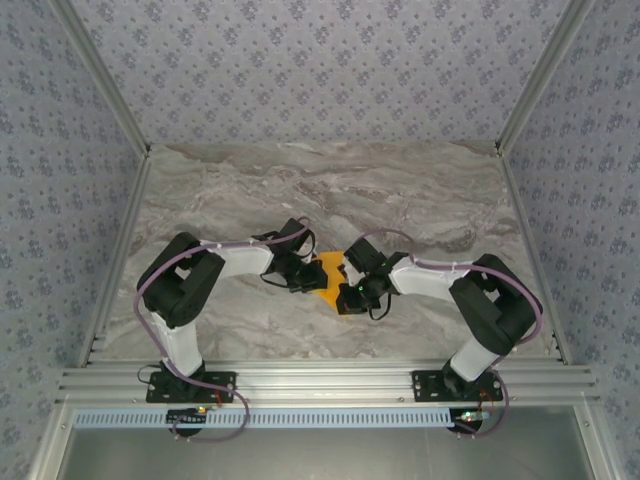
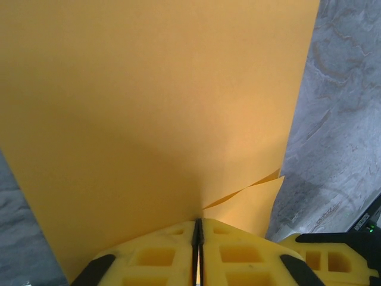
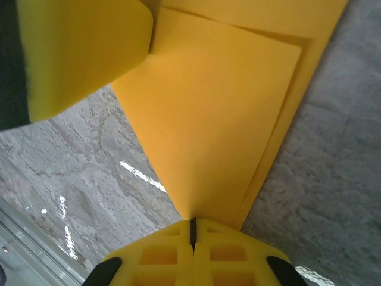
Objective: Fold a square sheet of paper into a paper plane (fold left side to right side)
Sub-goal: Third fold the triangle at the center of the table.
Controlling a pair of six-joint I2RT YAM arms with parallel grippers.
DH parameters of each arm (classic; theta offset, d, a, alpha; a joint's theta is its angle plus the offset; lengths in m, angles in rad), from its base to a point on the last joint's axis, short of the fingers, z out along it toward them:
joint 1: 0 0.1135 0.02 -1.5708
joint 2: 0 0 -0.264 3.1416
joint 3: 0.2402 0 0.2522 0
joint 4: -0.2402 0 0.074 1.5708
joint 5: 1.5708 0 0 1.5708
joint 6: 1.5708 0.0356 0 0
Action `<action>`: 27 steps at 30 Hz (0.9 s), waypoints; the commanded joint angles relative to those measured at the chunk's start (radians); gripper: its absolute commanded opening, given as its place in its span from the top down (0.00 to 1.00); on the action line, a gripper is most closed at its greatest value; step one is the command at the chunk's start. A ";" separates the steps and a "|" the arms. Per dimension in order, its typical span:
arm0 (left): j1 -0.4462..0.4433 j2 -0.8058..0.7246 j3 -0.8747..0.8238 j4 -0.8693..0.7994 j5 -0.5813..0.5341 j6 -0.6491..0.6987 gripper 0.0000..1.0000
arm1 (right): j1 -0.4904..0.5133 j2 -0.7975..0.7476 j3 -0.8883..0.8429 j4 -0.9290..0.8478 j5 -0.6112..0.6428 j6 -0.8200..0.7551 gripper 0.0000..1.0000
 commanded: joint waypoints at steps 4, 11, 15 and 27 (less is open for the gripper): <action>-0.003 -0.081 -0.035 0.008 -0.068 0.016 0.86 | 0.004 0.031 -0.052 -0.078 0.112 0.038 1.00; -0.047 -0.157 -0.121 0.104 -0.009 -0.023 0.92 | -0.004 0.031 -0.064 -0.105 0.148 0.029 1.00; -0.089 -0.156 -0.149 0.168 -0.003 -0.044 0.94 | -0.002 0.036 -0.059 -0.116 0.160 0.022 1.00; -0.143 -0.073 -0.153 0.228 -0.027 -0.058 0.96 | -0.001 0.037 -0.053 -0.131 0.173 0.014 1.00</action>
